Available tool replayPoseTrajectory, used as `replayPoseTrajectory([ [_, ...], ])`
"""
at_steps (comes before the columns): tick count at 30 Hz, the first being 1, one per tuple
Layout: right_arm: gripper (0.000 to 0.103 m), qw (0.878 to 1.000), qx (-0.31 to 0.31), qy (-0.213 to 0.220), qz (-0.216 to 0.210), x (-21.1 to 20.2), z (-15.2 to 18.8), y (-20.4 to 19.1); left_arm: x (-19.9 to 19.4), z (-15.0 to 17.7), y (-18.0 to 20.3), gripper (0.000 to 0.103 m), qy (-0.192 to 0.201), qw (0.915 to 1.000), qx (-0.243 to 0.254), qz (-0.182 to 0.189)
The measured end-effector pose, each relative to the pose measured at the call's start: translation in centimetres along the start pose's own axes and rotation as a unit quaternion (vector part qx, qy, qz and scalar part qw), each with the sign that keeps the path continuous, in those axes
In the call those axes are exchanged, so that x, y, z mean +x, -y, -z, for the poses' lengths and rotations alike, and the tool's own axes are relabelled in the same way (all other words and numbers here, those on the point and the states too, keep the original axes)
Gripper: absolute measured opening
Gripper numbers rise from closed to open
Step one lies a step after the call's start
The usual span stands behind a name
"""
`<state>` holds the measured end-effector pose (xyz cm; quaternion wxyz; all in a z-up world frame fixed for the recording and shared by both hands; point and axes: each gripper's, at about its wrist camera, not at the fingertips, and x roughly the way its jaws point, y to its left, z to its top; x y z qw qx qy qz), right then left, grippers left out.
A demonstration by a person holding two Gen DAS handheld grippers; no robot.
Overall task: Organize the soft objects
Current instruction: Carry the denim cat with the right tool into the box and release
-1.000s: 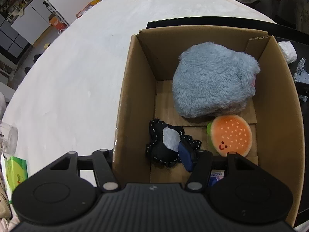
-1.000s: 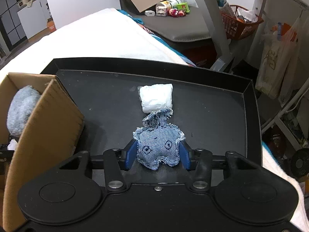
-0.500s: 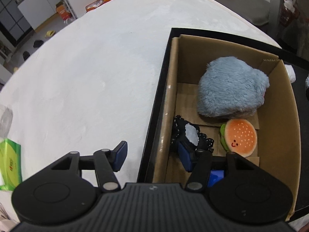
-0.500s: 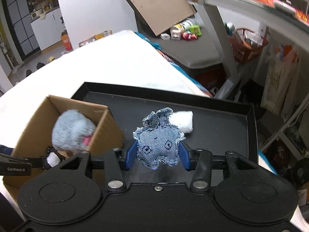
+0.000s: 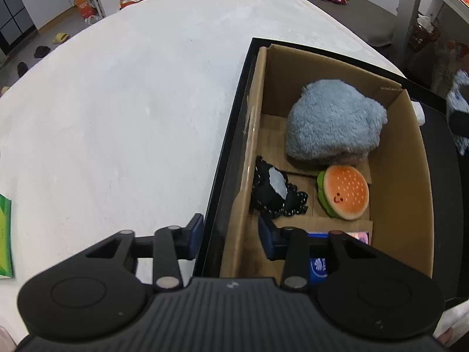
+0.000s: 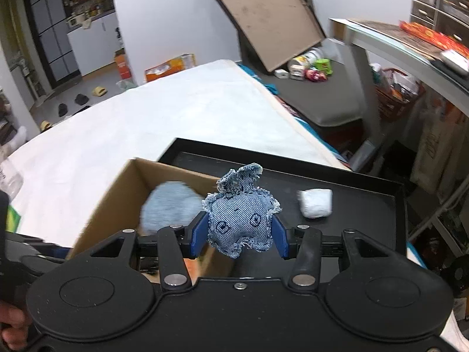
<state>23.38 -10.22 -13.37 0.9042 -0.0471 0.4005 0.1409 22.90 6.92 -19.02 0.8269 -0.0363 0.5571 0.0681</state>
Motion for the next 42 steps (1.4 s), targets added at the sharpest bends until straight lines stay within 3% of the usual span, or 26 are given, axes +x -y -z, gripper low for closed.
replayPoseTrajectory([
  [10, 0.046, 0.999, -0.022, -0.013, -0.023, -0.2, -0.2, -4.8, -0.2, 1.1, -1.6, 0.016, 0.002, 0.9988, -0.026, 0.042],
  [18, 0.047, 0.998, -0.04, -0.032, -0.027, 0.0, 0.0, -7.8, -0.5, 1.5, -1.7, 0.015, 0.009, 0.9976, -0.031, 0.061],
  [24, 0.057, 0.997, -0.055, -0.044, -0.031, 0.1, 0.4, -9.4, -0.3, 1.6, -1.9, 0.015, 0.01, 0.9971, -0.029, 0.07],
  [30, 0.057, 0.997, -0.042, -0.057, -0.019, 0.0, 0.7, -9.0, -0.5, 1.6, -2.3, 0.015, 0.004, 0.9966, -0.028, 0.077],
  [35, 0.058, 0.997, -0.04, -0.06, -0.034, 0.0, 0.6, -8.9, -0.5, 1.5, -2.5, 0.016, 0.002, 0.9964, -0.03, 0.08],
  [37, 0.066, 0.996, -0.043, -0.063, -0.043, 0.1, 0.5, -9.1, -0.5, 1.5, -2.5, 0.016, 0.0, 0.9963, -0.031, 0.08],
  [39, 0.082, 0.997, -0.051, -0.055, -0.03, 0.0, 0.5, -9.5, -0.4, 1.4, -2.5, 0.016, -0.003, 0.9962, -0.033, 0.08],
  [42, 0.082, 0.997, -0.054, -0.051, -0.024, -0.2, 0.4, -9.4, -0.4, 1.4, -2.5, 0.018, -0.005, 0.9968, -0.032, 0.073],
])
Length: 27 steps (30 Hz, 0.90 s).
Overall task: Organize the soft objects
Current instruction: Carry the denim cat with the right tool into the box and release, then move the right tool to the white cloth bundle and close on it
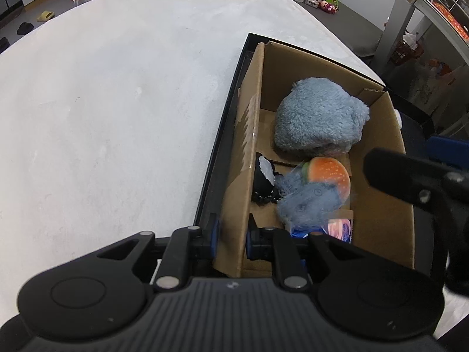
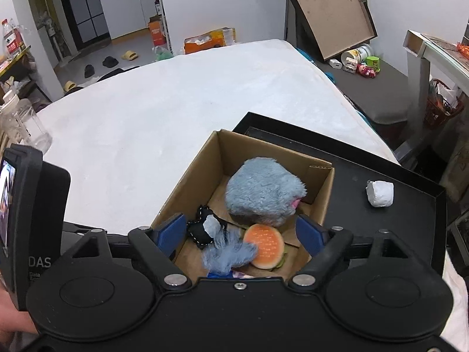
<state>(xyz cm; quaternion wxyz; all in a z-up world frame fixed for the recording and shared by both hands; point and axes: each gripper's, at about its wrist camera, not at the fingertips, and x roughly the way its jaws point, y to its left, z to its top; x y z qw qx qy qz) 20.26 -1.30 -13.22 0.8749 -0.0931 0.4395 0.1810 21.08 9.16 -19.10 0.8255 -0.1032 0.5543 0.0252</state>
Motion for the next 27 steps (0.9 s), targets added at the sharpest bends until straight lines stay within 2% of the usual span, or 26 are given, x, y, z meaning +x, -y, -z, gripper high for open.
replayPoseTrajectory([
  [6, 0.082, 1.0, 0.018, 0.005, 0.011, -0.7, -0.1, 1.7, 0.0, -0.1, 0.5, 0.02, -0.005, 0.9999, 0.008, -0.011],
  [10, 0.082, 1.0, 0.019, 0.004, 0.02, -0.8, 0.1, 2.9, 0.1, -0.4, 1.1, 0.032, -0.005, 0.9992, 0.023, -0.032],
  [17, 0.083, 0.999, 0.028, 0.008, 0.034, -1.0, 0.2, 5.6, -0.2, -1.0, 1.4, 0.043, -0.001, 0.9986, 0.028, -0.044],
  [22, 0.086, 0.999, 0.028, 0.02, 0.039, -0.9, 0.2, 7.8, -0.2, -1.7, 2.0, 0.053, 0.001, 0.9977, 0.034, -0.058],
  [27, 0.096, 0.998, 0.035, 0.042, 0.042, -0.8, 0.4, 10.1, 0.0, -2.3, 2.5, 0.061, -0.003, 0.9971, 0.033, -0.069],
])
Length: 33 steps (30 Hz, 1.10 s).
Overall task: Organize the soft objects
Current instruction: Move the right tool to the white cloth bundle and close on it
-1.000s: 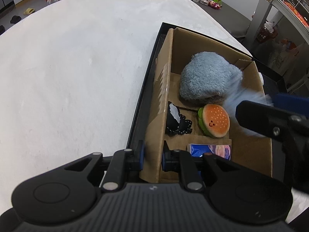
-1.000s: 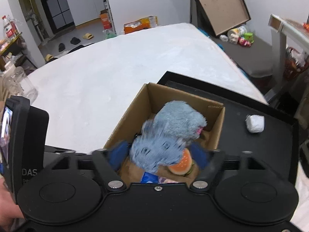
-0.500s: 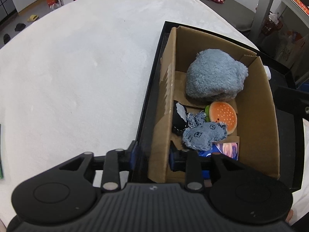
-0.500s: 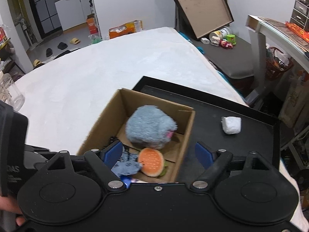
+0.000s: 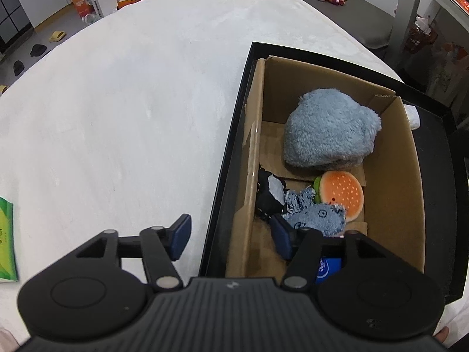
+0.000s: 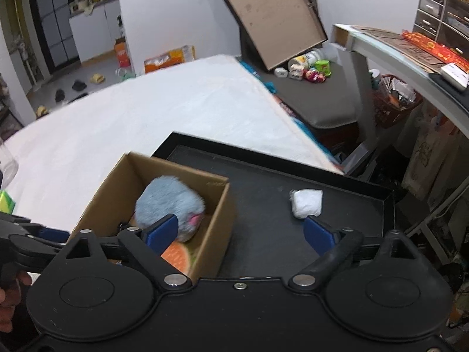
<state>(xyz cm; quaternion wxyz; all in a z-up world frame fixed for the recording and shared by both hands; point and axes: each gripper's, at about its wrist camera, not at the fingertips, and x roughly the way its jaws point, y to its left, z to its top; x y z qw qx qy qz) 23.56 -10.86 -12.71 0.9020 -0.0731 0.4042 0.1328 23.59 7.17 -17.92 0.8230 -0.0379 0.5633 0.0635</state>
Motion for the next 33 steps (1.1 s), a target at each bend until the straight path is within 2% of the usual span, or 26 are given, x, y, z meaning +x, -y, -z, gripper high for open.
replayPoseTrajectory([
  [3, 0.097, 1.0, 0.012, 0.011, -0.001, 0.6, 0.1, 1.6, 0.1, -0.4, 0.1, 0.064, -0.003, 1.0, -0.003, -0.006],
  [10, 0.097, 0.998, 0.056, -0.004, -0.002, 3.0, -0.1, 4.9, 0.7, -1.6, 0.6, 0.067, -0.009, 0.9996, -0.009, -0.024],
  [19, 0.097, 0.997, 0.077, -0.003, 0.015, 6.8, 0.5, 6.8, 1.9, -3.2, 1.6, 0.068, -0.011, 0.9987, -0.002, -0.049],
  [23, 0.097, 0.997, 0.07, -0.008, 0.019, 8.3, 1.1, 6.8, 3.0, -3.8, 1.9, 0.068, -0.019, 0.9979, 0.0, -0.062],
  [33, 0.091, 0.997, 0.054, 0.019, 0.045, 10.7, 1.6, 7.9, 4.0, -4.7, 3.7, 0.068, -0.03, 0.9966, 0.018, -0.074],
])
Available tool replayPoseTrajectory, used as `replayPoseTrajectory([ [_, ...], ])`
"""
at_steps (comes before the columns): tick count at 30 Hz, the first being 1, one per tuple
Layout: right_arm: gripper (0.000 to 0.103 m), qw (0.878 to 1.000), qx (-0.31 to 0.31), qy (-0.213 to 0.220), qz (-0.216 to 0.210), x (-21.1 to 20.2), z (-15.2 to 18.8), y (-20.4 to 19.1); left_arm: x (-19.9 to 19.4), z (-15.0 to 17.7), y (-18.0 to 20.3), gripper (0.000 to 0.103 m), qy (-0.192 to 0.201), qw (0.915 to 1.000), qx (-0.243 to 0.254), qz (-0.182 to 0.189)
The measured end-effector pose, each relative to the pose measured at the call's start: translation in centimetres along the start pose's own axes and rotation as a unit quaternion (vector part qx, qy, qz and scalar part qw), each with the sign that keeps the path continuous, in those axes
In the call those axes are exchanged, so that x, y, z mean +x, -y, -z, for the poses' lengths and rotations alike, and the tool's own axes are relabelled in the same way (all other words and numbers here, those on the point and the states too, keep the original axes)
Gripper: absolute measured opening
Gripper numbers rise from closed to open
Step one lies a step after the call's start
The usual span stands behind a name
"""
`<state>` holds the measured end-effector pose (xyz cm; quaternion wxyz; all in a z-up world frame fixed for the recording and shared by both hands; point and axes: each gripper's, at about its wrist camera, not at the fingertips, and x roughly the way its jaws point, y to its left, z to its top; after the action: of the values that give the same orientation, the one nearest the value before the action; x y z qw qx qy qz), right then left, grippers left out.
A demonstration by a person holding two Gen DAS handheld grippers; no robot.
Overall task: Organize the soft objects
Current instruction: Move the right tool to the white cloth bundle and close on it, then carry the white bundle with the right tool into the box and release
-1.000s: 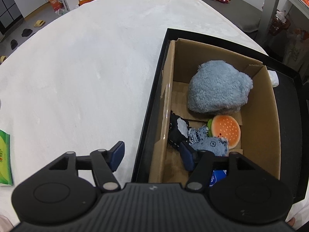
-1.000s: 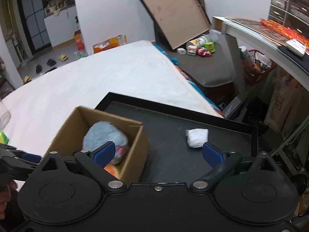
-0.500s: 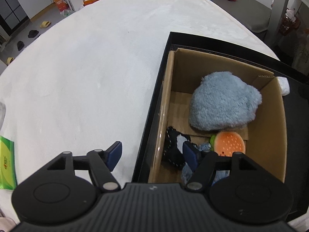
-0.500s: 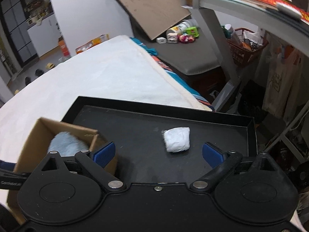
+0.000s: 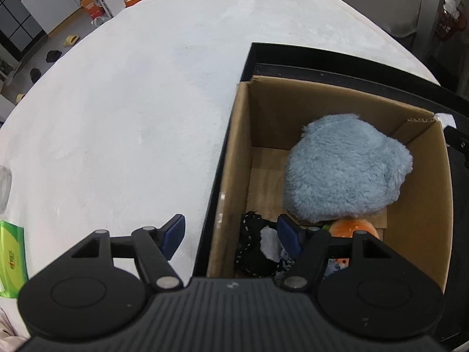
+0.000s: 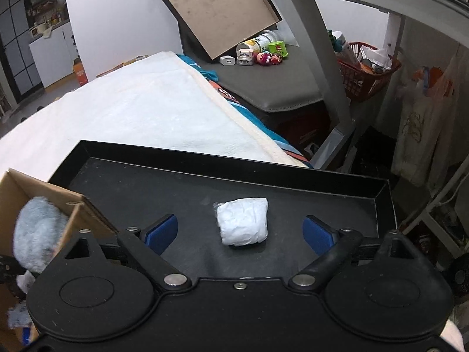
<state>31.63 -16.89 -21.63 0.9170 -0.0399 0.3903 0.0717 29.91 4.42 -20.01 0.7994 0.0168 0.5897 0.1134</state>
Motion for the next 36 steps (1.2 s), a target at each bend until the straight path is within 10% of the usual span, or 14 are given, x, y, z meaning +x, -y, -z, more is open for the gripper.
replayPoseTrajectory([
  [10, 0.082, 1.0, -0.022, -0.004, -0.002, 1.5, 0.6, 0.3, 0.1, -0.2, 1.5, 0.068, -0.005, 0.9995, 0.022, -0.023],
  [15, 0.038, 0.999, -0.017, -0.04, -0.012, 2.6, 1.2, 0.9, 0.0, 0.2, 2.1, 0.068, -0.009, 0.9992, 0.027, -0.027],
  [36, 0.036, 0.999, 0.021, -0.033, -0.016, -5.4, 1.2, 2.3, -2.9, 2.9, 2.3, 0.068, 0.003, 0.9995, 0.031, -0.002],
])
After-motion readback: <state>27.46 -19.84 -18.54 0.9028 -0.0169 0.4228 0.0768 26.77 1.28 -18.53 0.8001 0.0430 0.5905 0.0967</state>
